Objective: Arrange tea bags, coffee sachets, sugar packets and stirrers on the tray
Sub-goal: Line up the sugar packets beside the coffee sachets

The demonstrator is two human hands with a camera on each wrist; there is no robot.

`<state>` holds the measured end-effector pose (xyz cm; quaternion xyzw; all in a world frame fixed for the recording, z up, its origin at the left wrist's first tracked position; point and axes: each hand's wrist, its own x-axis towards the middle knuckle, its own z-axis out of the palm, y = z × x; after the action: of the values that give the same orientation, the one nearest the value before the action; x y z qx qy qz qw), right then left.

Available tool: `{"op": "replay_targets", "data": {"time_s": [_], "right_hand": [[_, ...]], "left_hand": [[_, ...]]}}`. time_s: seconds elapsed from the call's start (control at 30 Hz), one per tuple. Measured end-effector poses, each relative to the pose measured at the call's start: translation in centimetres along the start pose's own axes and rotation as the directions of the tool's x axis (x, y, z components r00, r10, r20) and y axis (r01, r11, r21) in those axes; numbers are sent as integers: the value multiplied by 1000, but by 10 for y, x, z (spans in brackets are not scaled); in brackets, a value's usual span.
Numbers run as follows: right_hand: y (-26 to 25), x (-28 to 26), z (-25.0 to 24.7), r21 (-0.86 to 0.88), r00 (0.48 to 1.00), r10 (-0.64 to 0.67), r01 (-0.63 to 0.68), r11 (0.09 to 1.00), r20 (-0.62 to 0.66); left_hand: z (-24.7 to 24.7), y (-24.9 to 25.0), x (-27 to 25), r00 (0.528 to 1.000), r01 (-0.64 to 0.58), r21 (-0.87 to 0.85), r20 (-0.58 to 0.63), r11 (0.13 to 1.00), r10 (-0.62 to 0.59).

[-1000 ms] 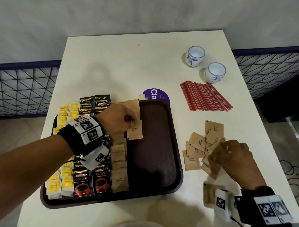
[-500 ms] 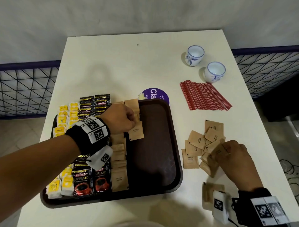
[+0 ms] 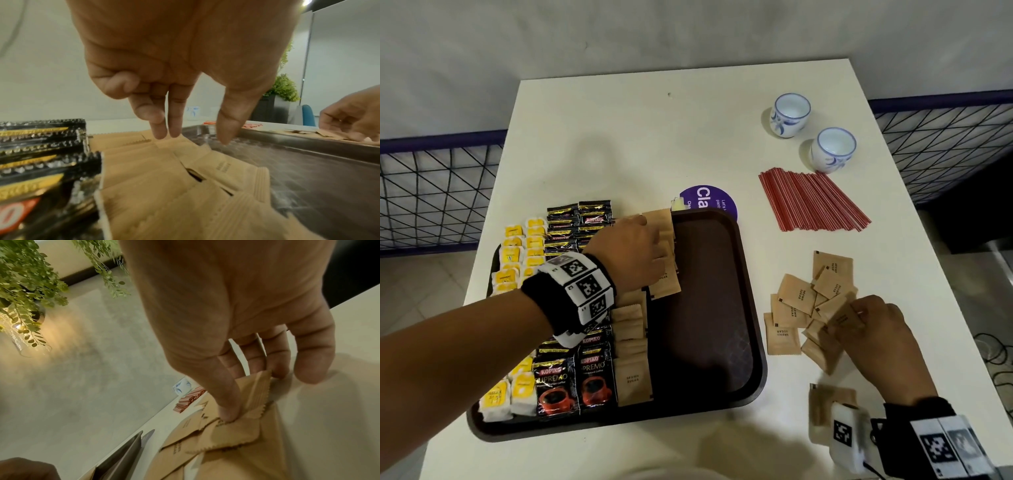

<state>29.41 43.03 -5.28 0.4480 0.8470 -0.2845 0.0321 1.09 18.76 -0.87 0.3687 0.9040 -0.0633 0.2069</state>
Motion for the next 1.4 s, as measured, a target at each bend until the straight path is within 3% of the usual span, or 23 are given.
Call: {"op": "replay_targets", "data": {"time_s": [0.2, 0.87, 1.4], "right_hand": [[3, 1, 1, 17, 1000, 13, -14, 1000, 5], [0, -2, 4, 21, 1000, -9, 9, 1000, -13], [5, -3, 10, 51, 999, 26, -24, 998, -39]], "left_hand": [[10, 9, -8, 999, -18, 194, -40, 981, 27], [22, 18, -21, 966, -245, 302, -3, 921, 258], [21, 15, -17, 970, -213, 365, -36, 906, 242]]}}
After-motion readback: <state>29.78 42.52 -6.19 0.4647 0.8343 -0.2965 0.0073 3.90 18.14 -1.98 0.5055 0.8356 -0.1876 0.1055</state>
